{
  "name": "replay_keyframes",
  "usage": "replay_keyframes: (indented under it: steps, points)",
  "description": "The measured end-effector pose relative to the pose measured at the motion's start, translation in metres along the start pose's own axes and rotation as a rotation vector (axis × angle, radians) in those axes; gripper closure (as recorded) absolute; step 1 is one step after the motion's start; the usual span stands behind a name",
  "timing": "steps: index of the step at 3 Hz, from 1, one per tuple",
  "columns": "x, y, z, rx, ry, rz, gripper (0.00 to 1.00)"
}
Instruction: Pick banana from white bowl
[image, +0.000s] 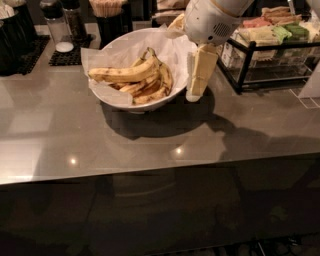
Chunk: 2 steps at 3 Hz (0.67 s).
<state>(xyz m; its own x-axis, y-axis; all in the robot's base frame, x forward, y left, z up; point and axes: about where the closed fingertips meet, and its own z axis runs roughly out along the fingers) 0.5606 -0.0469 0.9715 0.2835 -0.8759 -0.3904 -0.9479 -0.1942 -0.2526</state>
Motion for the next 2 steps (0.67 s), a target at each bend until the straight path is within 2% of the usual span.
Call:
replay_keyframes:
  steps: [1,2]
  points:
    - [0.0,0.0,-0.002,0.013,-0.009,0.012,0.0]
    - [-0.007,-0.02,0.004,0.012,-0.037,-0.017,0.0]
